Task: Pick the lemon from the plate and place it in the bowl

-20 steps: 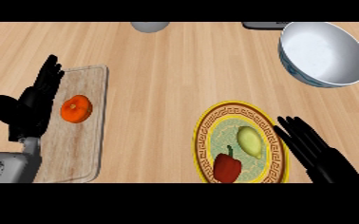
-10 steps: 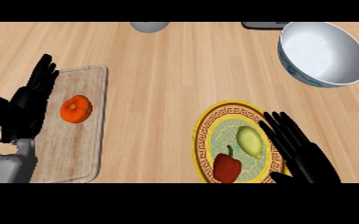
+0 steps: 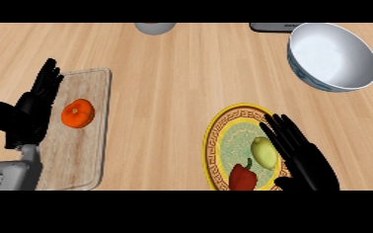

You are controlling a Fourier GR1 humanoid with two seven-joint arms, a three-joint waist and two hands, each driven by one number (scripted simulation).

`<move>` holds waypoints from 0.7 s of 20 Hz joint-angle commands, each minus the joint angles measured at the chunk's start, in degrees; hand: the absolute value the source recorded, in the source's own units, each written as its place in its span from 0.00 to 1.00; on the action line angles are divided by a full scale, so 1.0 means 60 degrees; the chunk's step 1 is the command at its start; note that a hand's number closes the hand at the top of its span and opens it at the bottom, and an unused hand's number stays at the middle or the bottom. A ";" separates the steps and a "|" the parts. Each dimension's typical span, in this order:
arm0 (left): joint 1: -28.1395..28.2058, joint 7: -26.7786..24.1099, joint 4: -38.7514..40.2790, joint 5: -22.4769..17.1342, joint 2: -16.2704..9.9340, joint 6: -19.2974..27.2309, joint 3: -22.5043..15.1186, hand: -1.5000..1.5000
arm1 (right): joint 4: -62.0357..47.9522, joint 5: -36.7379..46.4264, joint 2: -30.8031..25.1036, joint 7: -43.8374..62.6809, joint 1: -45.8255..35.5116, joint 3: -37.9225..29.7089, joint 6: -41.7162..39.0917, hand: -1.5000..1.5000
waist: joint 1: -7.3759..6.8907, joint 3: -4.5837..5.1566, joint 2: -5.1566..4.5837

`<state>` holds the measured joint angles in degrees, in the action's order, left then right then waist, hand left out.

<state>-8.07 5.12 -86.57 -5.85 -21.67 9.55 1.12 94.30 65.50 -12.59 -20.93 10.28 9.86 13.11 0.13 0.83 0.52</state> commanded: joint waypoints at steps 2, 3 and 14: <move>-0.0182 0.0132 0.0035 0.0059 0.0059 -0.0230 0.0209 0.50 | -0.0754 -0.0039 0.0266 -0.0142 -0.0176 -0.0069 0.0249 0.00 | -0.0014 -0.0139 -0.0085; -0.0066 0.0314 -0.0350 0.0088 0.0144 -0.0112 0.0162 0.50 | -0.0963 0.0145 0.0575 0.0060 -0.0488 0.0014 0.0425 0.00 | -0.0042 -0.0141 -0.0083; 0.0360 0.0522 -0.0837 0.0608 0.0658 -0.0025 -0.0092 0.50 | -0.1892 0.0454 0.0478 -0.0171 -0.1313 0.0050 -0.0187 1.00 | -0.0078 -0.0143 -0.0084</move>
<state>-8.14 6.98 -88.39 -3.96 -19.78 8.09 2.30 88.61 67.90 -9.86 -19.57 4.30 10.12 10.05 0.12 1.03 0.60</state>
